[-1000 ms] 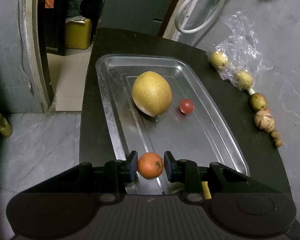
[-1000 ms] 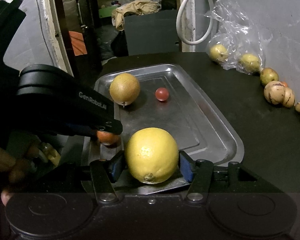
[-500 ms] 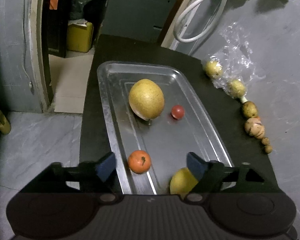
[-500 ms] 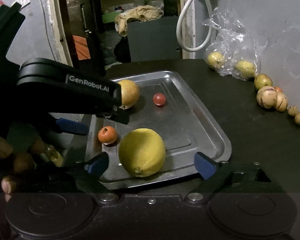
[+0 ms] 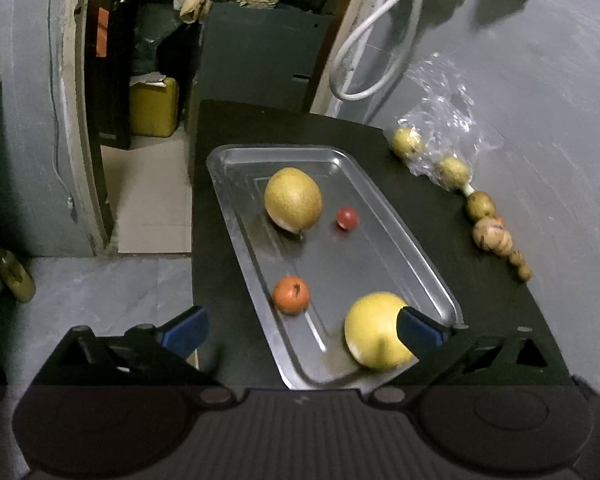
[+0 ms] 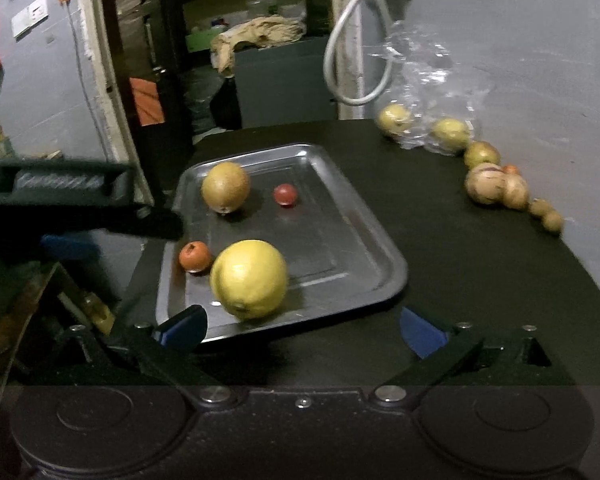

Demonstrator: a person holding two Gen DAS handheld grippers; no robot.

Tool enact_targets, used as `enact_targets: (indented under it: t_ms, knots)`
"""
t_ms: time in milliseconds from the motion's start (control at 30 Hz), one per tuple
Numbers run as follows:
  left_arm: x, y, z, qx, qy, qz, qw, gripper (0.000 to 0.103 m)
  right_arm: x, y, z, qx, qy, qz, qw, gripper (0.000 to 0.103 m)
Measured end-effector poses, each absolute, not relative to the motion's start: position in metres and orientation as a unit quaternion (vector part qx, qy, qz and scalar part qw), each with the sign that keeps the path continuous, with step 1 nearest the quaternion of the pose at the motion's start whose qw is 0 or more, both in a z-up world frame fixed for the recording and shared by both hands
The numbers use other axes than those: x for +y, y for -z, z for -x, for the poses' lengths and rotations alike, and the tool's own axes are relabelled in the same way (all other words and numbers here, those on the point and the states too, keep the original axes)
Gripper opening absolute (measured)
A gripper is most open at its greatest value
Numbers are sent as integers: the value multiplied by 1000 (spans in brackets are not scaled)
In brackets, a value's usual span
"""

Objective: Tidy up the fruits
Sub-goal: 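Lower the tangerine and lemon into the tray and open both tools, then move both open tools away from the tray toward the fruit row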

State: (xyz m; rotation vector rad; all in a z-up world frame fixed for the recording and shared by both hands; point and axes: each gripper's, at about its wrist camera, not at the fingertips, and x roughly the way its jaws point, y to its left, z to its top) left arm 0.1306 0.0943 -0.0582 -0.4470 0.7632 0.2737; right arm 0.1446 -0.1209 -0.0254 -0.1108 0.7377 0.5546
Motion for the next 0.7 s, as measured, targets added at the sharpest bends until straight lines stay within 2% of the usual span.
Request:
enact_targets:
  t_ms: [267,700]
  knots:
    - [69,65,-119,395,-102,181,895,102,-155,24,-141,356,-204,44,911,102]
    - [29,58,-133,382,-54,158,909,102,-210,28,-146,340,-104,4,934,102]
